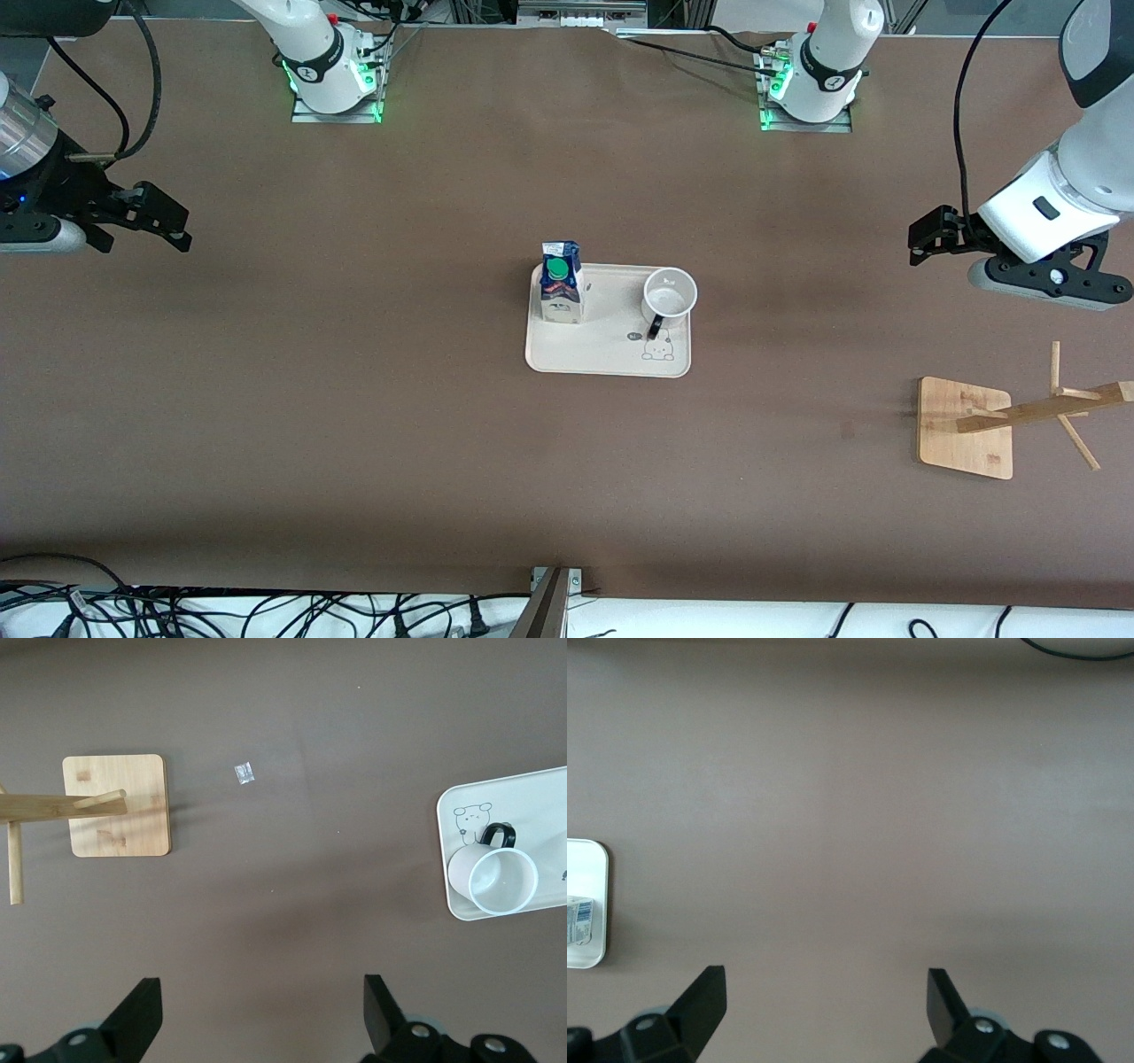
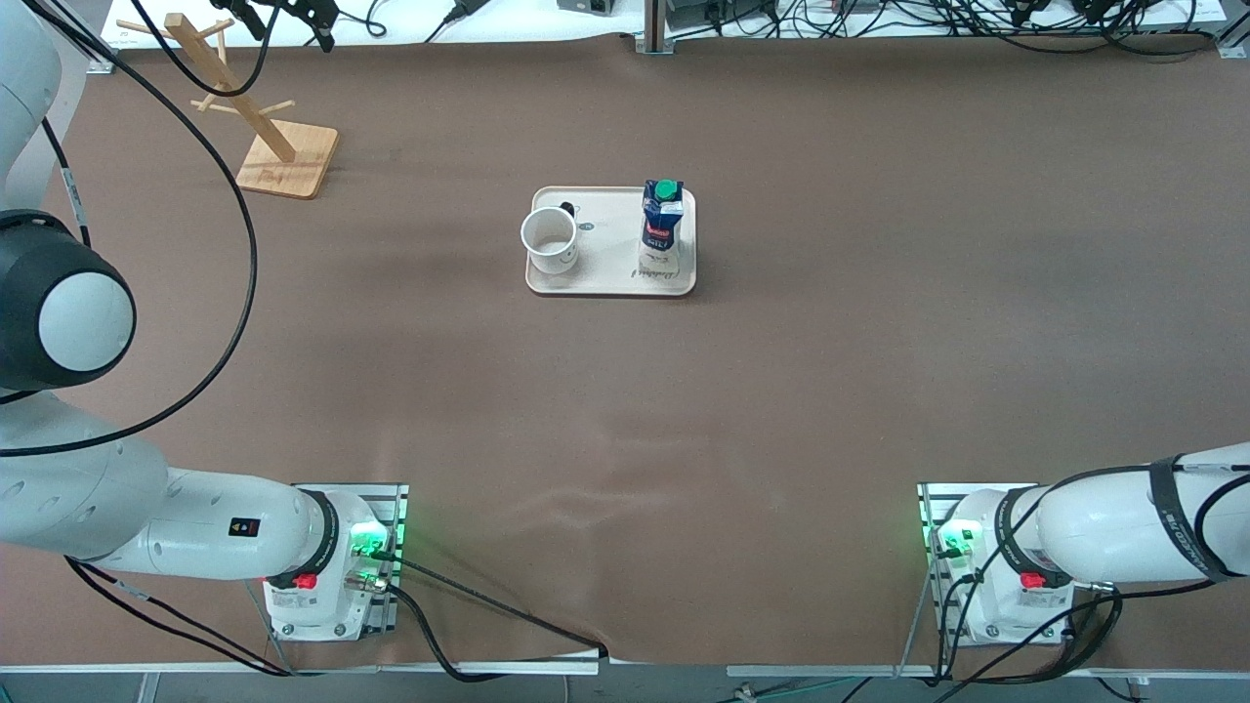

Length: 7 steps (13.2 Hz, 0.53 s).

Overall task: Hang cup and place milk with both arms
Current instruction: 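Move the right gripper out toward the tray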

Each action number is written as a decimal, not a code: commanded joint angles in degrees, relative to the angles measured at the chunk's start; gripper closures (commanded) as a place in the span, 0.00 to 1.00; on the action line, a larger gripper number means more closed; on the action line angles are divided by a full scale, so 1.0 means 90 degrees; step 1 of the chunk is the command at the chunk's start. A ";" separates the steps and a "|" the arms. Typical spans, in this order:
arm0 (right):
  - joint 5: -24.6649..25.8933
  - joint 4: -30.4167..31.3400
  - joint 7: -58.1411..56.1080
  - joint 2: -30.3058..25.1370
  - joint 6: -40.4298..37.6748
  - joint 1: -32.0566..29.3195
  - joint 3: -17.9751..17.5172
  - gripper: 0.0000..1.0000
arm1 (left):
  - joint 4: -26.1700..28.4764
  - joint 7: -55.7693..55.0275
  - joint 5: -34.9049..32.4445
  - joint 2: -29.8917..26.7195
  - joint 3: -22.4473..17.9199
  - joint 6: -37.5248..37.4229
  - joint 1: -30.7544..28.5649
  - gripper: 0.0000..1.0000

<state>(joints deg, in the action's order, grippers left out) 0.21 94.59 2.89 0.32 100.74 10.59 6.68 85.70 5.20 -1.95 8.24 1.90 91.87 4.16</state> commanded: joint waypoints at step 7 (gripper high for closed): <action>-0.0013 0.0066 0.0011 -0.0094 0.0096 0.0004 -0.0030 0.00 | -0.0196 0.0076 0.0109 0.0070 -0.0016 -0.0149 0.0016 0.00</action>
<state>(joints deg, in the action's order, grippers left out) 0.20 94.87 2.89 0.27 101.29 10.60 6.71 85.70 5.20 -1.95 8.24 1.90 91.87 4.16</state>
